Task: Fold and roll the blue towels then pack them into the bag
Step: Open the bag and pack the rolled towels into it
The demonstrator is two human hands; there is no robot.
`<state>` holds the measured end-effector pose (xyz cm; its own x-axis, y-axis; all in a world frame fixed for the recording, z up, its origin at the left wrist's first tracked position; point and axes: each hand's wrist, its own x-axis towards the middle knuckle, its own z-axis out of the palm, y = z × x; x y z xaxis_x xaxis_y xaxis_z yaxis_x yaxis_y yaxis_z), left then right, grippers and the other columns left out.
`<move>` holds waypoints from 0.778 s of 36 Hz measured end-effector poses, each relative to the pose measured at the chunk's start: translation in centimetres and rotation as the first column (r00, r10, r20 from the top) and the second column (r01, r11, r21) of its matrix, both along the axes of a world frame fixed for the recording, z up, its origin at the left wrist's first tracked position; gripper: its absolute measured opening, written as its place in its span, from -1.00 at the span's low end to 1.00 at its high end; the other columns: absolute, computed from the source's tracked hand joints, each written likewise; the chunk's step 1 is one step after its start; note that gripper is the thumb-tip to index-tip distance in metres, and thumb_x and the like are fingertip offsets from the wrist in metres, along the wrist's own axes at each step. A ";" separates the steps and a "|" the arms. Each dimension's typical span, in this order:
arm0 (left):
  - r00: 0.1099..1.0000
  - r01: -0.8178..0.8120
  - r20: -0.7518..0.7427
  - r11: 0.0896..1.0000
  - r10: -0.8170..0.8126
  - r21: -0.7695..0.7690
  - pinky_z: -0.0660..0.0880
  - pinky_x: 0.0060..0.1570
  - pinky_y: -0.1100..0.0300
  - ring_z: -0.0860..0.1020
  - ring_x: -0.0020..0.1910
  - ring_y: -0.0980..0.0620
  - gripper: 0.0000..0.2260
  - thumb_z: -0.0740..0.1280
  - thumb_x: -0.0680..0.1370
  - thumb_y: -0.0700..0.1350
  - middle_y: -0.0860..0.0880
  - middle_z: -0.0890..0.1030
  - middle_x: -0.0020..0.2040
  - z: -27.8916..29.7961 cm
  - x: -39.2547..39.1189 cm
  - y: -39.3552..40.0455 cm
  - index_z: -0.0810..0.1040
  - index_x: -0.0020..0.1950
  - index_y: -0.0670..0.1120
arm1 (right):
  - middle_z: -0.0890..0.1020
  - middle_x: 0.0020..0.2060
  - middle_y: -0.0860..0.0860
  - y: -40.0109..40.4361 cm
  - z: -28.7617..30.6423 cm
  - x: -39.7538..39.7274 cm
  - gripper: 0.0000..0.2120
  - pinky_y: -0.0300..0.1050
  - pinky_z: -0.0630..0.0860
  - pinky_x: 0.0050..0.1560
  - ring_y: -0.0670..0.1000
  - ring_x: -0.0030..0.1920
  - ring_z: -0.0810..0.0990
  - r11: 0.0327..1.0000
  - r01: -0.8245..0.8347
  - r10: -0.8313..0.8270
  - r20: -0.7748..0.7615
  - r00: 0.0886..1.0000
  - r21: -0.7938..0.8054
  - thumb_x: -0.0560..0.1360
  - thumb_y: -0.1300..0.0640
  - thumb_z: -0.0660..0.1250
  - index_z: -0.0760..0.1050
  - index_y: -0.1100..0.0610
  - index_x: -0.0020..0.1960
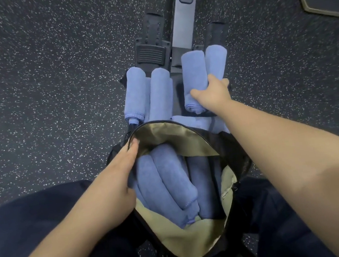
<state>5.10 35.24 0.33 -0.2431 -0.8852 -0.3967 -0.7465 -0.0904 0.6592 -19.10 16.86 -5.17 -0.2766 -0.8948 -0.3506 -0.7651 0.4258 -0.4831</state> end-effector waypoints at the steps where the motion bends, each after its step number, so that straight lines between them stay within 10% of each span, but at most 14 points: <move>1: 1.000 -0.001 0.005 1.000 0.001 -0.005 -0.18 0.16 0.70 -0.21 0.24 0.65 -0.16 0.14 0.38 -0.46 0.48 -0.16 0.26 0.0 0.0 0.0 -0.04 0.55 0.07 | 0.26 0.17 0.12 0.2 0.7 -0.2 -0.74 -0.14 0.35 0.02 0.15 -0.07 0.43 0.999 -0.011 0.012 0.010 1.000 -0.034 0.44 -0.02 0.31 0.33 0.06 0.03; 10: 1.000 -0.022 -0.008 0.997 0.022 -0.074 -0.16 0.14 0.72 -0.03 0.37 0.38 -0.18 0.17 0.38 -0.48 0.42 -0.11 0.28 0.2 -0.2 0.4 0.02 0.56 0.00 | 0.28 0.05 0.05 5.2 7.5 -0.8 -0.71 -0.21 0.30 -0.14 -0.21 -0.26 0.33 0.947 -0.107 0.132 0.063 0.989 -0.302 0.40 0.08 0.36 0.22 -0.08 -0.23; 15: 1.000 -0.026 0.002 0.995 0.026 -0.091 -0.11 0.21 0.66 0.09 0.49 0.21 -0.19 0.19 0.39 -0.46 0.23 0.01 0.43 -0.3 -0.1 0.7 0.01 0.57 -0.05 | 0.28 0.02 0.00 10.9 10.6 -0.7 -0.70 -0.59 0.27 -0.19 -0.27 -0.19 0.36 0.924 -0.150 0.204 0.123 0.971 -0.351 0.38 0.14 0.40 0.34 -0.07 -0.01; 20: 1.000 0.005 0.010 0.994 -0.004 -0.109 0.23 0.33 0.26 0.34 0.39 -0.12 -0.18 0.23 0.38 -0.46 -0.01 0.12 0.57 -0.5 0.1 0.8 0.02 0.58 -0.09 | 0.27 0.02 -0.05 17.2 11.8 0.0 -0.58 -0.53 0.30 -0.10 -0.30 -0.12 0.37 0.922 -0.211 0.276 0.167 0.947 -0.326 0.35 0.16 0.41 0.36 -0.14 0.11; 28: 1.000 -0.007 -0.011 0.988 0.005 -0.157 -0.15 0.13 0.72 0.06 0.42 0.24 -0.19 0.19 0.38 -0.49 0.17 0.04 0.43 -0.3 0.3 1.3 -0.01 0.57 -0.09 | 0.29 0.10 -0.04 25.7 8.9 1.7 -0.49 -0.22 0.41 0.14 -0.03 0.10 0.47 0.908 -0.387 0.414 0.191 0.890 -0.160 0.21 -0.10 0.31 0.46 -0.08 0.16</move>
<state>5.43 36.56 -0.01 -0.2408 -0.9378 -0.2503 -0.7394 0.0102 0.6732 -17.38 42.56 3.75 0.1846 -0.9506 -0.2494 -0.7301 0.0373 -0.6824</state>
